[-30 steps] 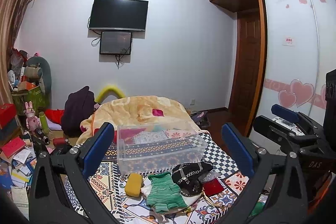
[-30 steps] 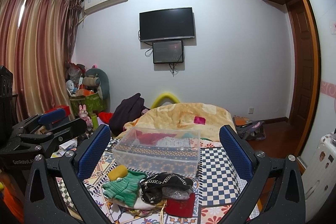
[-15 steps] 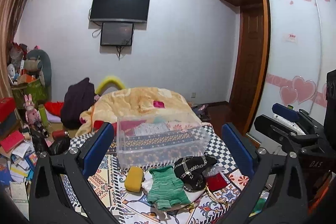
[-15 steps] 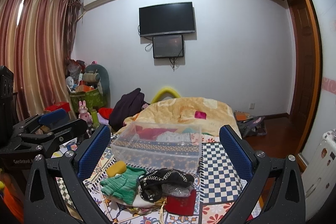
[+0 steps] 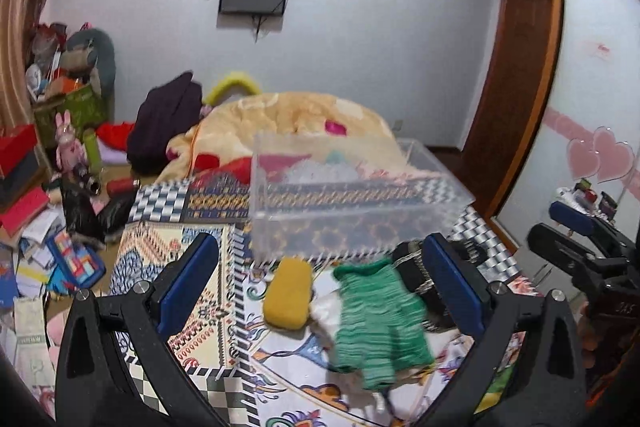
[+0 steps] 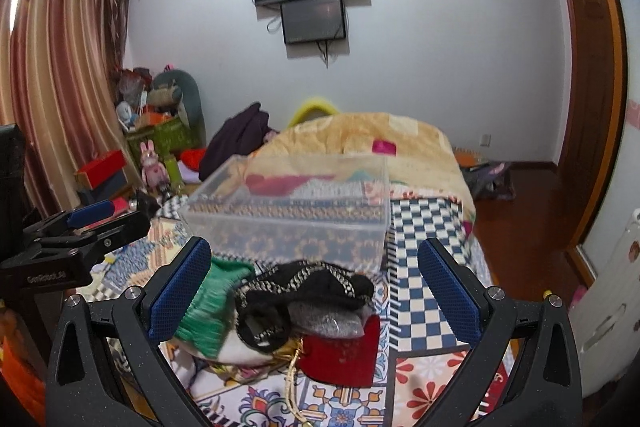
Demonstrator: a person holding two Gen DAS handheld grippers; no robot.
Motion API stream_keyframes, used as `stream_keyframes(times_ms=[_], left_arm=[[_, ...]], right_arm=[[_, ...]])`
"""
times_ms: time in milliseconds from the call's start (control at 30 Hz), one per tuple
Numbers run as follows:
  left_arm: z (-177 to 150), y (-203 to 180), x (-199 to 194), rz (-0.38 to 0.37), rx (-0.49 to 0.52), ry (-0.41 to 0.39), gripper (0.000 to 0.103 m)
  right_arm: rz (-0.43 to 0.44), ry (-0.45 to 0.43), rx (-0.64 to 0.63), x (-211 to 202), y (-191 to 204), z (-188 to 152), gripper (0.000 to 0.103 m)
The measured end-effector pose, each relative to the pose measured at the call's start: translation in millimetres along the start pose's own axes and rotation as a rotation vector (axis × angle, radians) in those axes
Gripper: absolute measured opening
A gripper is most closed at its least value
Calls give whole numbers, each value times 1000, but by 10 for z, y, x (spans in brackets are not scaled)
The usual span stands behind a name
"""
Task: Organize soft objects
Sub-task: 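Grasp the yellow sponge with the left gripper while the right grasps the black chain bag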
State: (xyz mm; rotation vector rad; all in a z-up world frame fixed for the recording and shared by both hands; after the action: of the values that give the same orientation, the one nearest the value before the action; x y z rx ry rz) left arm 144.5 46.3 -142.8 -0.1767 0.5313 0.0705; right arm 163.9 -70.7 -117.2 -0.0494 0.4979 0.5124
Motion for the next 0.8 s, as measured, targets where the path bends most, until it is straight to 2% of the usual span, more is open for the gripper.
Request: stream_keyframes(times_ms=[167,433,600,733,800], left_arm=[[-187,168,313,15,-33,87,87],[-483,311,643,-15,-112,212,79],[-594,260,731,-37,-113,248,69],[-660,210,740,-63,-108,265,50],[-692,191,741,-66,-104,263,47]], right_arm=[[16,61,-2,171,24,-153,98],[19,118,-8,379,29,-296,98],[39,159,7,494,46,-371,84],[42,139,8,458,50,-344,74],[45,134,5,453,51,-333,67]])
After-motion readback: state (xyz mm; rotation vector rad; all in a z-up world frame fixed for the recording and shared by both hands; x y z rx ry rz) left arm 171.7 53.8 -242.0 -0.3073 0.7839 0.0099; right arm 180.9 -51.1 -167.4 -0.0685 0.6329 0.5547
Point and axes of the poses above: each gripper's, at about its wrist camera, not at the fingertips, and x roughly the way its jaws point, y to its left, z to its top, the point moved 9 cm from there along x, roughly the way its jaws point
